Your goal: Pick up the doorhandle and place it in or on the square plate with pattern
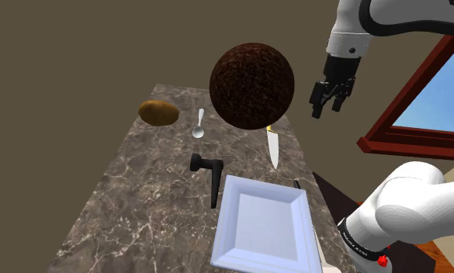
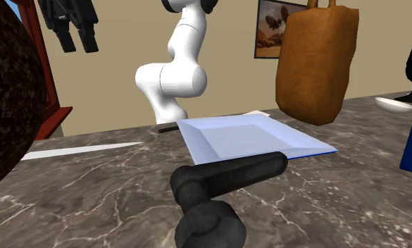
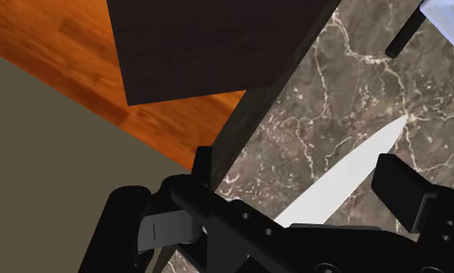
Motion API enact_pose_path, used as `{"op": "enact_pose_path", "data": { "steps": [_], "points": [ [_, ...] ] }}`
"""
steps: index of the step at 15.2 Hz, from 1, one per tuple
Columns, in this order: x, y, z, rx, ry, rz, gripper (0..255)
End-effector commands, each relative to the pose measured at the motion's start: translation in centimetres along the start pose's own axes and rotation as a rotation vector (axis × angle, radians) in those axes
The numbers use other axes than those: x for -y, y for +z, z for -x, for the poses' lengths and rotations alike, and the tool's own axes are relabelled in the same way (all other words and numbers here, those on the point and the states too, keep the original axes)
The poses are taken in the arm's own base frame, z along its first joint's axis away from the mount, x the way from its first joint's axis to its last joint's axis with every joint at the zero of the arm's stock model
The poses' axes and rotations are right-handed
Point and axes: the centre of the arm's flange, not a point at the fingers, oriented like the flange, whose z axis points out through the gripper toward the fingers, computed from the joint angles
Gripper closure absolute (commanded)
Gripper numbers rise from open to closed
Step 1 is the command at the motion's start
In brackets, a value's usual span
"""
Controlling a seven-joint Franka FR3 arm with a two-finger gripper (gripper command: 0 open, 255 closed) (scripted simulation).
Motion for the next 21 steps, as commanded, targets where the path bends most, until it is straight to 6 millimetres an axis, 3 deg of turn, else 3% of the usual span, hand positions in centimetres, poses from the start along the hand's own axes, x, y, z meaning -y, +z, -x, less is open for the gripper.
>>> {"op": "enact_pose_path", "data": {
  "steps": [1, 21],
  "points": [
    [0.0, 0.0, 0.0, 0.0, 0.0, 0.0, 0],
    [24.9, 7.2, -2.8, -0.105, 0.078, -0.014, 0]
  ]
}}
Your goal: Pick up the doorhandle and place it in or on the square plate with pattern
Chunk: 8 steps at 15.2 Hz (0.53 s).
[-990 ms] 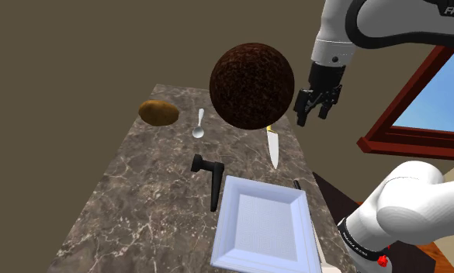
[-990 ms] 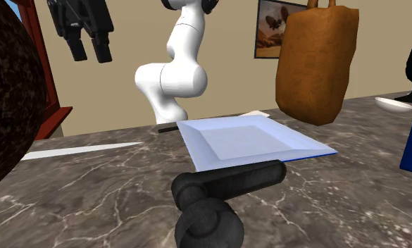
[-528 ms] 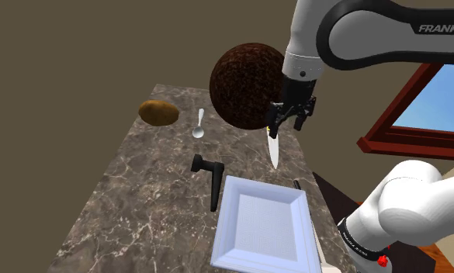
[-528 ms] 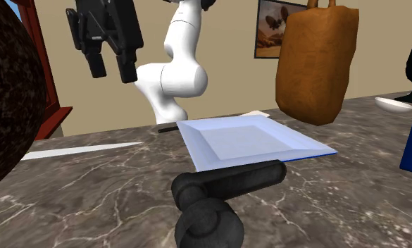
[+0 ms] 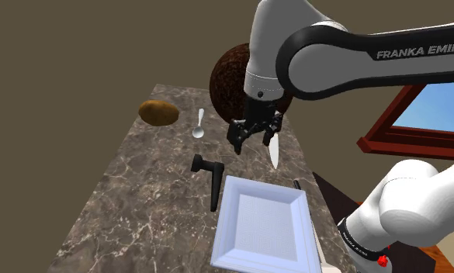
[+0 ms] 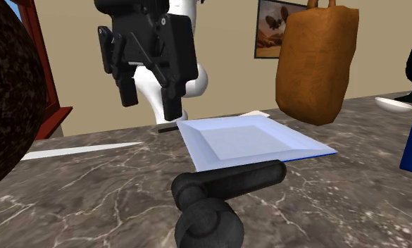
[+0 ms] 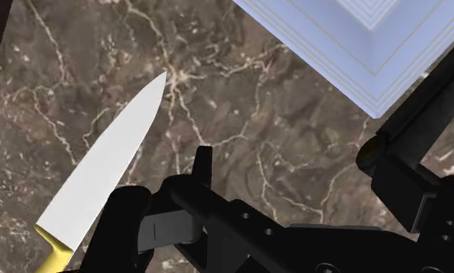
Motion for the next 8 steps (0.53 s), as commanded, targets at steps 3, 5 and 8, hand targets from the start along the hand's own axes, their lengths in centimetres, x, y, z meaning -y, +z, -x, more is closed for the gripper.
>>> {"op": "enact_pose_path", "data": {
  "steps": [3, 5, 8],
  "points": [
    [5.1, 1.6, -0.3, -0.021, 0.017, -0.004, 0],
    [7.6, 2.4, -0.5, -0.031, 0.025, -0.006, 0],
    [9.3, 3.4, -0.7, -0.039, 0.03, -0.007, 0]
  ]
}}
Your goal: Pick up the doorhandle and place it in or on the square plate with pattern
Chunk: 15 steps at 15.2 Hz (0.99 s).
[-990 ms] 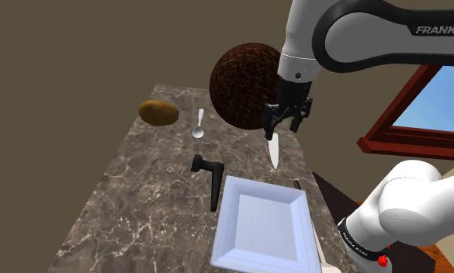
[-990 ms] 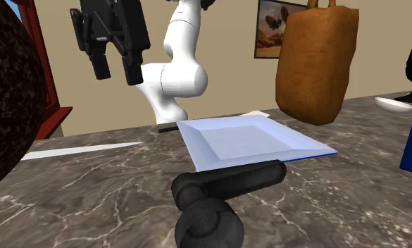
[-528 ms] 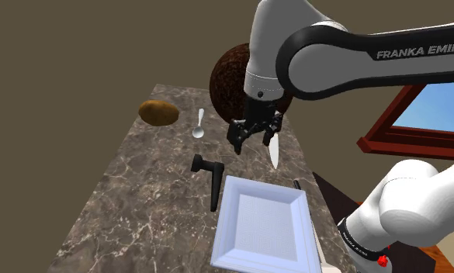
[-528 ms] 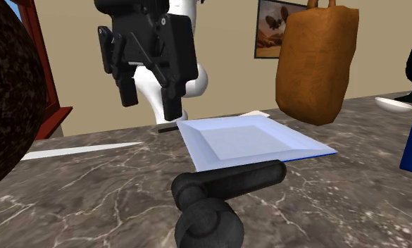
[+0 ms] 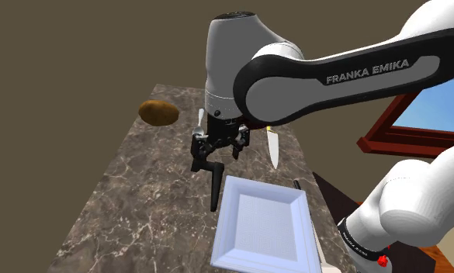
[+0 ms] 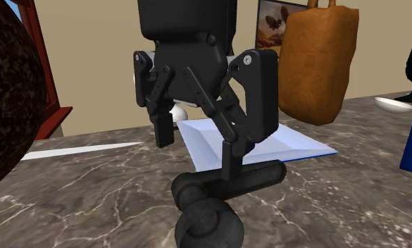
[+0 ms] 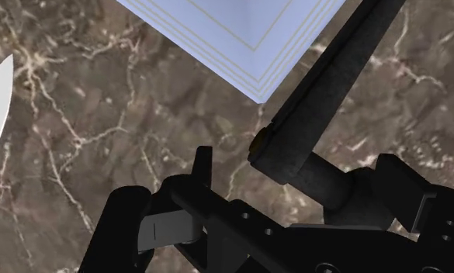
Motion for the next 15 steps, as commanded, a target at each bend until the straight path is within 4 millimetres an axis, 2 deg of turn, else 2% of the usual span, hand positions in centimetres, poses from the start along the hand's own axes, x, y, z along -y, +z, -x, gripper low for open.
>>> {"op": "enact_pose_path", "data": {
  "steps": [1, 6, 14, 15],
  "points": [
    [0.4, 0.9, 0.2, -0.002, 0.002, -0.001, 0],
    [0.4, 3.9, 0.2, -0.002, 0.002, -0.001, 0],
    [0.4, 3.9, 0.2, -0.002, 0.002, -0.001, 0],
    [0.4, 3.9, 0.2, -0.002, 0.002, -0.001, 255]
  ]
}}
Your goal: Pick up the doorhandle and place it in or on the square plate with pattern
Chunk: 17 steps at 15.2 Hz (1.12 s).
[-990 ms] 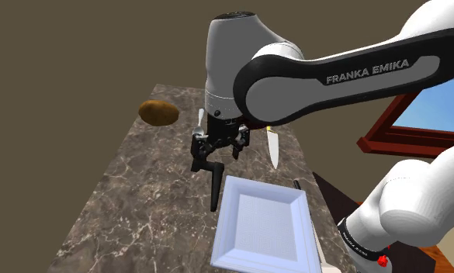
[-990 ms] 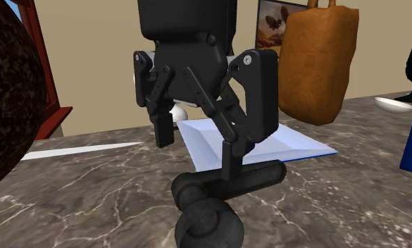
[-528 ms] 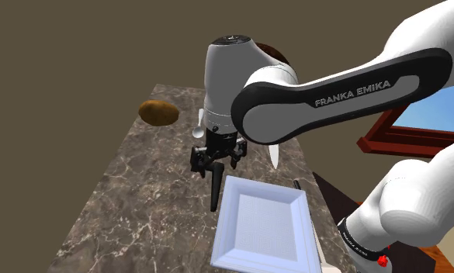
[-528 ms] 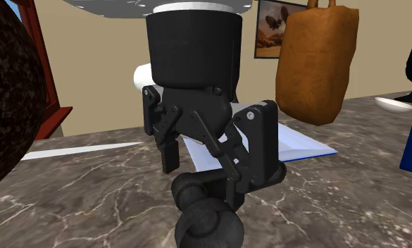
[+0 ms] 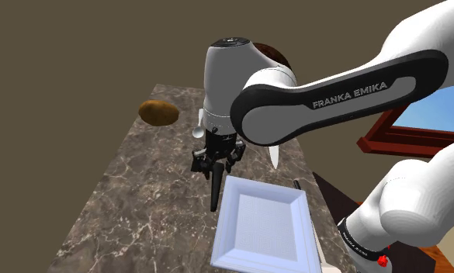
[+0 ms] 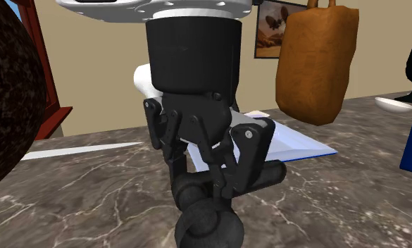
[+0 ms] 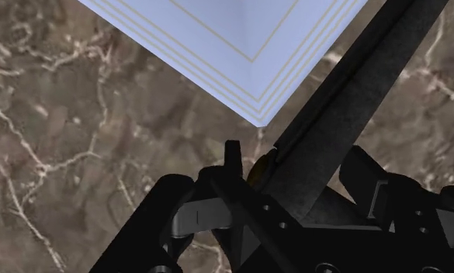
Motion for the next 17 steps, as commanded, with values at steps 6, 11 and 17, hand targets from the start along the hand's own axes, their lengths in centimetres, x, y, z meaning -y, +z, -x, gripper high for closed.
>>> {"op": "enact_pose_path", "data": {
  "steps": [6, 11, 17],
  "points": [
    [0.0, 0.0, 0.0, 0.0, 0.0, 0.0, 255],
    [0.0, -1.0, 0.0, 0.0, 0.0, 0.0, 255],
    [-0.1, -4.2, 0.2, 0.0, 0.0, 0.0, 255]
  ]
}}
